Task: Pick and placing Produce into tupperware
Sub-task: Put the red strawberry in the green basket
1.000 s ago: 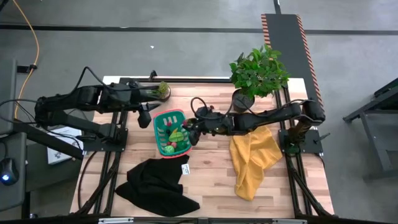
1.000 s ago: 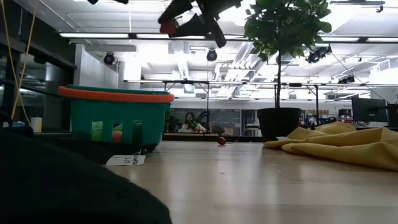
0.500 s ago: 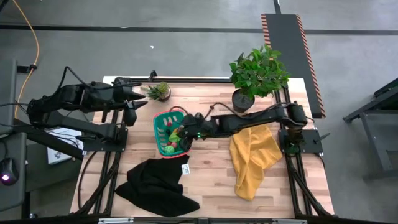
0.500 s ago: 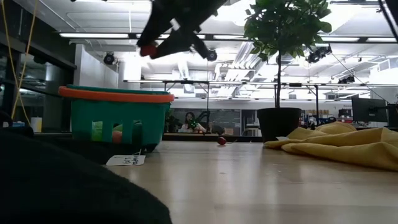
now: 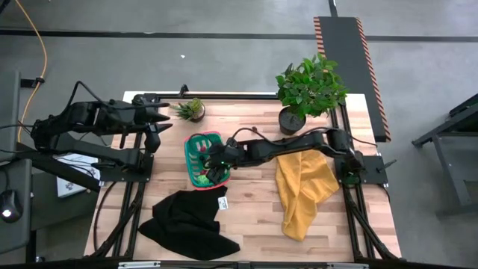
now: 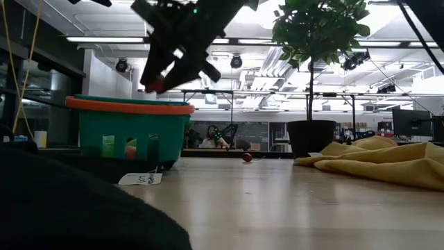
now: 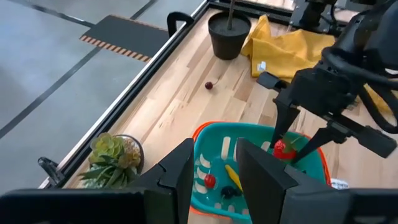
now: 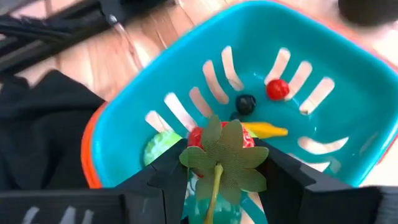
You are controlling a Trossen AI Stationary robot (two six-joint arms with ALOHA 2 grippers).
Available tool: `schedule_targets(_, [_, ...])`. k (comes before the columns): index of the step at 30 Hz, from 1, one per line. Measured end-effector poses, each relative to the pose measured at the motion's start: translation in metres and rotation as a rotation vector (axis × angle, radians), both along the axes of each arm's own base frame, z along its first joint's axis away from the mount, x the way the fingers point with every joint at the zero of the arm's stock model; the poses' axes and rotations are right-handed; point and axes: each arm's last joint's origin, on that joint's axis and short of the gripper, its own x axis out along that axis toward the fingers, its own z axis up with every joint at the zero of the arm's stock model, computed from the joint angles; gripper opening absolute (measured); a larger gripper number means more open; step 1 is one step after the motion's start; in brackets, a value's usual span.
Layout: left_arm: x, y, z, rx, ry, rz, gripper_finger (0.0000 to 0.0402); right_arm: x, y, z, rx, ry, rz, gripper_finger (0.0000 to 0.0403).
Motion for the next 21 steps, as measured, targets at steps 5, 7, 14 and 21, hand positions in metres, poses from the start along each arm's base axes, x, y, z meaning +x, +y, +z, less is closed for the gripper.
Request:
schedule_targets(5, [-0.001,0.0,-0.002,-0.002,0.023,-0.001,0.0111,0.003,0.001,-0.014,0.02,0.031,-0.013,0.0151])
schedule_targets(7, [-0.001,0.0,-0.002,-0.003,0.023,-0.002,0.0111,0.005,0.001,-0.018,0.021,0.038,-0.013,0.0151])
schedule_targets(14, [-0.001,0.0,-0.002,-0.001,0.024,-0.003,0.0111,0.006,0.002,-0.024,0.003,0.056,0.033,0.0151])
schedule_targets(21, [-0.001,0.0,-0.002,0.0,0.026,-0.005,0.0111,0.008,-0.002,-0.023,0.035,0.041,0.052,0.0158])
